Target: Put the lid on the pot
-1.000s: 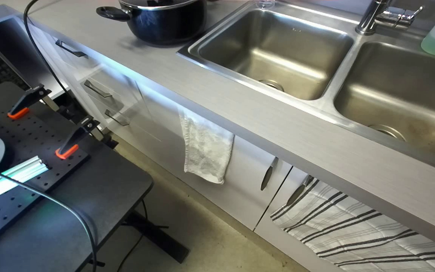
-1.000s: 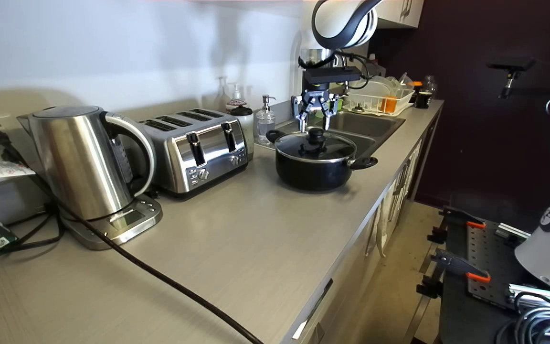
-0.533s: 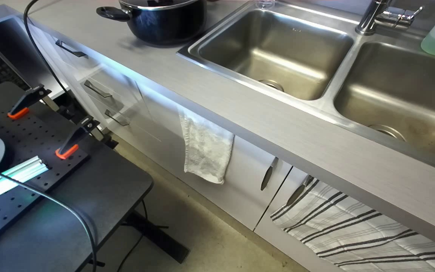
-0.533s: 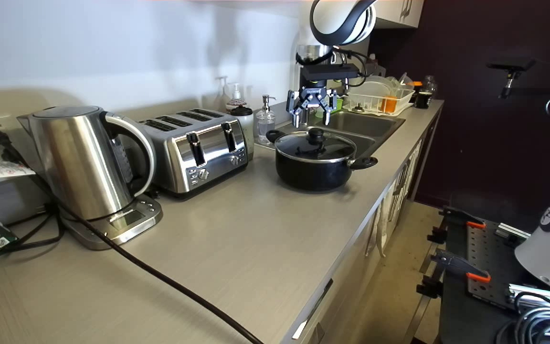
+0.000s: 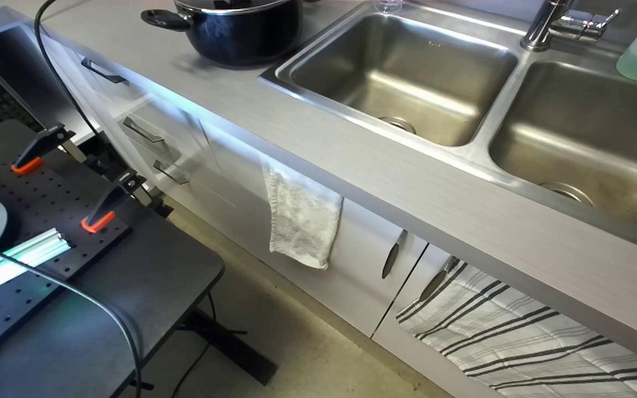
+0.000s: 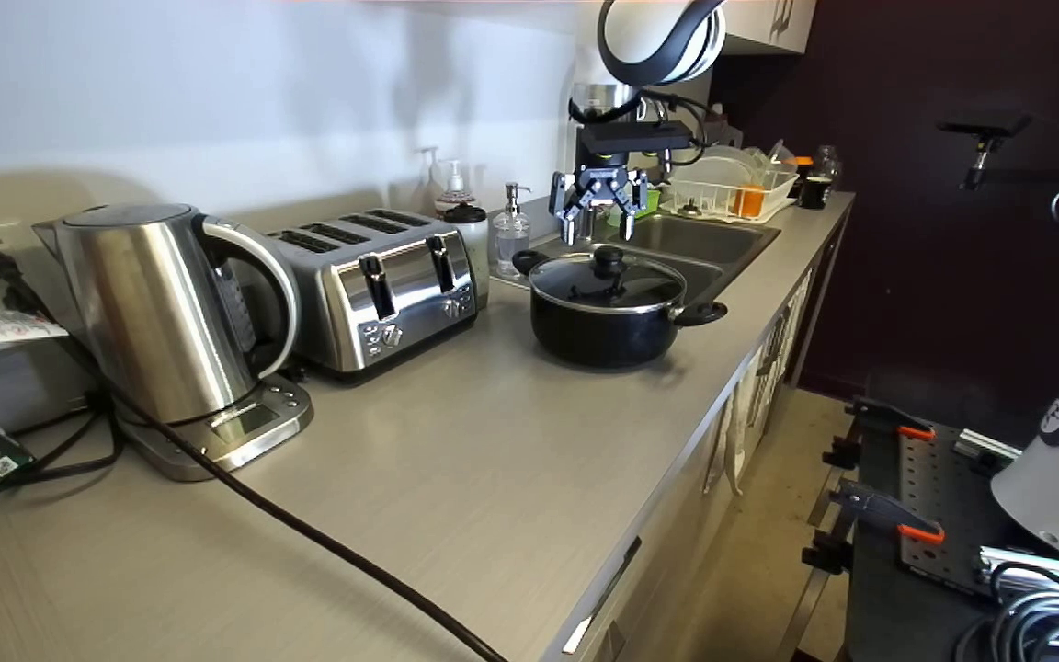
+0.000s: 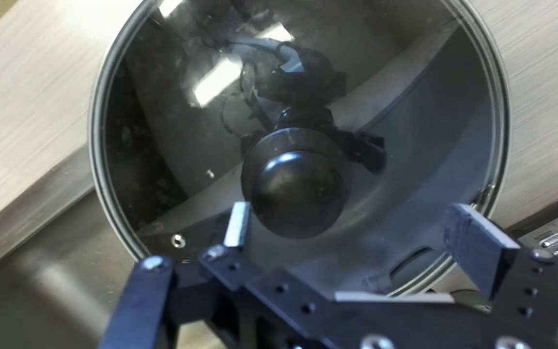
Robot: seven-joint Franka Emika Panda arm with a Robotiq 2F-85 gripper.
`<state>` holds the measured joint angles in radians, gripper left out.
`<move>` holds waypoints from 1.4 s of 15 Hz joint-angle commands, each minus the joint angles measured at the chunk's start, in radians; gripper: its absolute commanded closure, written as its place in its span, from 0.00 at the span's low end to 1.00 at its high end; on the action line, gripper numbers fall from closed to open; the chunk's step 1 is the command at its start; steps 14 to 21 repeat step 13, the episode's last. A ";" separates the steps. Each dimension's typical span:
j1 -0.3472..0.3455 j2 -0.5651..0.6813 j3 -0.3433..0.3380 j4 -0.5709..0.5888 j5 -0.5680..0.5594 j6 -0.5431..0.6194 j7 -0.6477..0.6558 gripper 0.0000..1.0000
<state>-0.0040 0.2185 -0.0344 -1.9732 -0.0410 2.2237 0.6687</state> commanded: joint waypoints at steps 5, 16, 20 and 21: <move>0.060 -0.267 0.033 -0.294 -0.046 0.102 -0.073 0.00; 0.059 -0.486 0.111 -0.514 -0.047 0.130 -0.183 0.00; 0.059 -0.486 0.111 -0.514 -0.047 0.130 -0.183 0.00; 0.059 -0.486 0.111 -0.514 -0.047 0.130 -0.183 0.00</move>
